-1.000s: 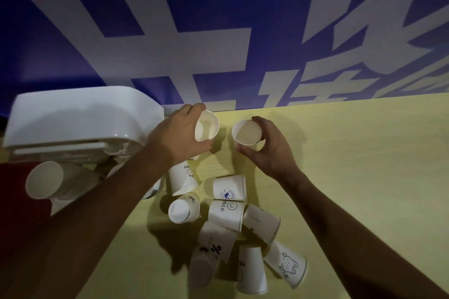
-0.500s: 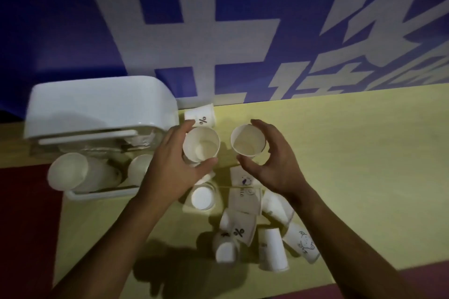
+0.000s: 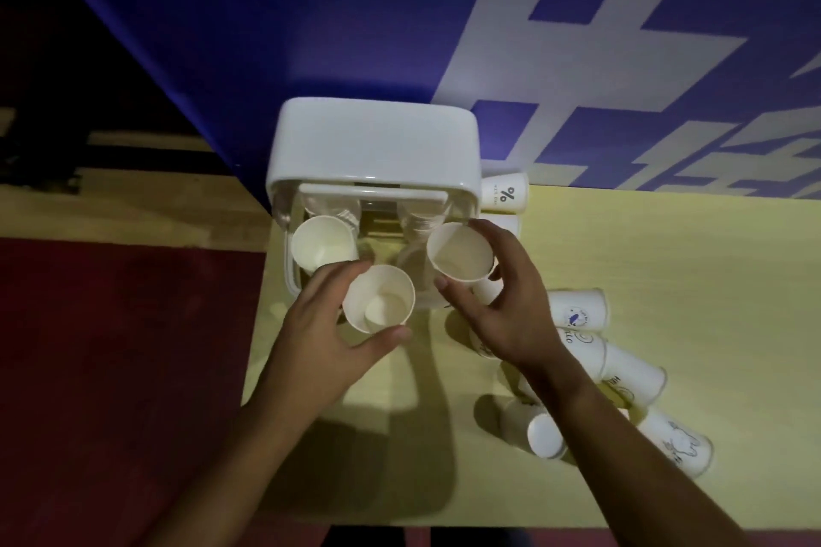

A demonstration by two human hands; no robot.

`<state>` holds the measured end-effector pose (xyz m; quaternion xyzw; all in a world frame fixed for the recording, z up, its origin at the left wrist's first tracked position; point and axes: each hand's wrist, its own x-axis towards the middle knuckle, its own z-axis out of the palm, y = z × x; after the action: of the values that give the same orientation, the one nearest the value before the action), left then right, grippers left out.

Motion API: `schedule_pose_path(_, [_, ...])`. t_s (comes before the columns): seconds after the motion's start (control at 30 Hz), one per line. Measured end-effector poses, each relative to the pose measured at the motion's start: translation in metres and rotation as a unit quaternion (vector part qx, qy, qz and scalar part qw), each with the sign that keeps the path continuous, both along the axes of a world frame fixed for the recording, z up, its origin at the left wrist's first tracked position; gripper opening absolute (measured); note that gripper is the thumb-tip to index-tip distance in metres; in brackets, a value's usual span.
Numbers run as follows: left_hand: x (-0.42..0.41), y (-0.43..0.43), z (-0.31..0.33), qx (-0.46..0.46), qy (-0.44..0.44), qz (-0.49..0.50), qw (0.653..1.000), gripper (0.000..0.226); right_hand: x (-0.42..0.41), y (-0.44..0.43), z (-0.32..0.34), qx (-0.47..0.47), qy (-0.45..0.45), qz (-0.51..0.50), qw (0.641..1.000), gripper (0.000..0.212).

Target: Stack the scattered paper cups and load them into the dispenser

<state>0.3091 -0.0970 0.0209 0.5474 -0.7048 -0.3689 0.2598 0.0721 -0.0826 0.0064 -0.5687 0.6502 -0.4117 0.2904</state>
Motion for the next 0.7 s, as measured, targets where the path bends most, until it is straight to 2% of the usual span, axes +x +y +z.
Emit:
schedule_pose_path(0.2, [0.015, 0.007, -0.01, 0.003, 0.0, -0.003, 1.0, 0.076, 0.02, -0.01, -0.019, -0.004, 0.027, 0.022, 0.999, 0.066])
schedule_pose_path(0.47, [0.012, 0.005, -0.01, 0.001, -0.001, -0.025, 1.0, 0.072, 0.025, -0.024, -0.063, 0.038, 0.163, 0.012, 0.986, 0.077])
schedule_pose_path(0.63, [0.006, 0.003, -0.01, 0.006, 0.005, -0.018, 1.0, 0.069, 0.02, -0.02, -0.069, 0.046, 0.171, 0.035, 0.983, 0.087])
schedule_pose_path(0.7, [0.002, 0.001, -0.01, 0.001, 0.009, -0.015, 1.0, 0.069, 0.019, -0.014, -0.064, 0.049, 0.151, 0.039, 0.987, 0.082])
